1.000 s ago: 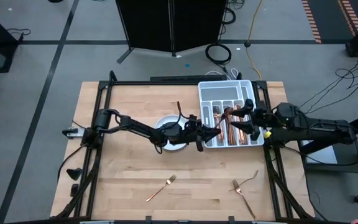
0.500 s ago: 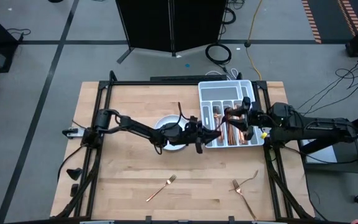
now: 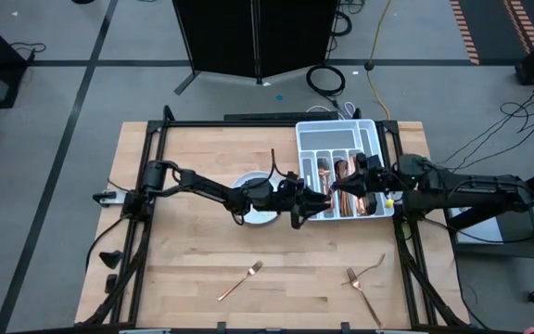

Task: Sort silverware
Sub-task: Put the fork in the silverware tray

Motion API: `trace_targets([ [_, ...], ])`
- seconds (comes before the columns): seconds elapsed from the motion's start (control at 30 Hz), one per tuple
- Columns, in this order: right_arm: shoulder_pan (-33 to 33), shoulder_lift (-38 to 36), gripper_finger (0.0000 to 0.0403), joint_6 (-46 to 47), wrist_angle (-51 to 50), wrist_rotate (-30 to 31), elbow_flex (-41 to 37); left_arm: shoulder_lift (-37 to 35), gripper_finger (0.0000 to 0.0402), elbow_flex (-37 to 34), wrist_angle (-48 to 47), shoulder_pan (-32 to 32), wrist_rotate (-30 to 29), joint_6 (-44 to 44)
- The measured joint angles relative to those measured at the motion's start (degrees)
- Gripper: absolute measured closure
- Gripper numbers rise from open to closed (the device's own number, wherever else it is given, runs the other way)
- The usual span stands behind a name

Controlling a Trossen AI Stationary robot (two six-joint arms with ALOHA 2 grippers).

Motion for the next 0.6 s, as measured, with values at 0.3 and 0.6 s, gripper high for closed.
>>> trace_targets([
  [0.3,-2.4,4.3,0.0402,2.9,-15.7,-4.7,6.4,0.0,0.0204,3.1,-19.9,1.7,4.1,1.7],
  [0.6,-3.9,10.0,0.0403,1.4,-22.0,-6.5,10.1,0.0,0.0203,6.1,-25.7,1.4,7.5,3.5],
])
